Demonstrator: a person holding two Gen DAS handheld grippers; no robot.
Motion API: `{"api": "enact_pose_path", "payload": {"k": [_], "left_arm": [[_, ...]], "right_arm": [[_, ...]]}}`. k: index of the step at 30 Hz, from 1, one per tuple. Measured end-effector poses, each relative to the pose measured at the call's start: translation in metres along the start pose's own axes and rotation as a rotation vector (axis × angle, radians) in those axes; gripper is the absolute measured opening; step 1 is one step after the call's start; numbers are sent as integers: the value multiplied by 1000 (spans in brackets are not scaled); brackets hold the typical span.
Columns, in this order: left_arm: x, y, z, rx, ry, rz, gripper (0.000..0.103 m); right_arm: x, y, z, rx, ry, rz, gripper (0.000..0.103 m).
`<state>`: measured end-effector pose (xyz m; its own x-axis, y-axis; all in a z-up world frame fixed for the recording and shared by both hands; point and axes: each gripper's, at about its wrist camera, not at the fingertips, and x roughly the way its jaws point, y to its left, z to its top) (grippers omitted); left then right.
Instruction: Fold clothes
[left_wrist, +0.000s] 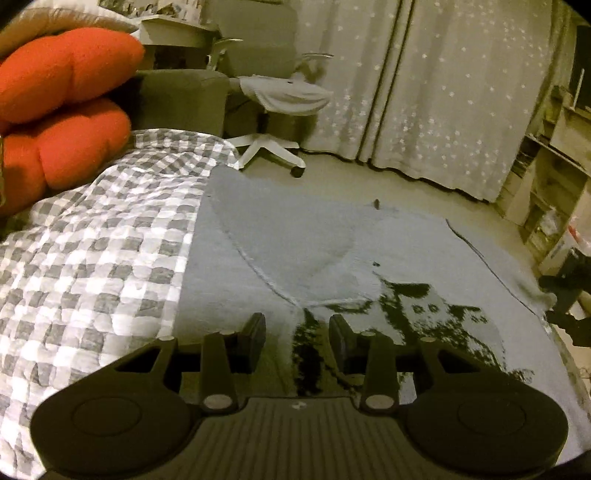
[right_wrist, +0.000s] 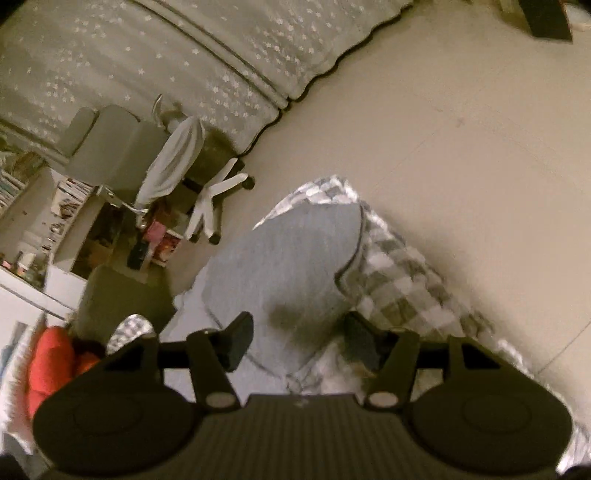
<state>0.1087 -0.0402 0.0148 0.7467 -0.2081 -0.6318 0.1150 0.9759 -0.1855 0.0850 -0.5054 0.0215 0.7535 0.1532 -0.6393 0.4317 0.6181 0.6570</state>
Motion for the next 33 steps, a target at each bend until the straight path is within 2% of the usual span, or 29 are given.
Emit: {"api": "enact_pose_path", "payload": {"k": [1,4,6,14,20,25,30,33], "left_arm": [[1,-2,-1,11,2,4,36],[5,-6,-4,42,5,12,37],[5,-8,-5,54,2,8,37],[4,-10,-6,62,-4,-13,37],[-5,1,-1,12,-8,-40,37],[-19,25,7,-70,-39,-50,37],[-25,52,14,-141,-67,-25,37],[-27,68,16,-178,-74,-16,37]], "right_arm": [[1,2,0,-13,-10,-14,36],[6,6,-3,-40,-24,-47,16],[5,11,-5,-65,-45,-57,13],[-12,61,-19,-244,-158,-50,12],[-7,116,-41,-413,-196,-51,11],[3,171,-71,-534,-193,-13,11],[25,231,-125,-747,-169,19,11],[29,243,-147,-823,-120,42,11]]}}
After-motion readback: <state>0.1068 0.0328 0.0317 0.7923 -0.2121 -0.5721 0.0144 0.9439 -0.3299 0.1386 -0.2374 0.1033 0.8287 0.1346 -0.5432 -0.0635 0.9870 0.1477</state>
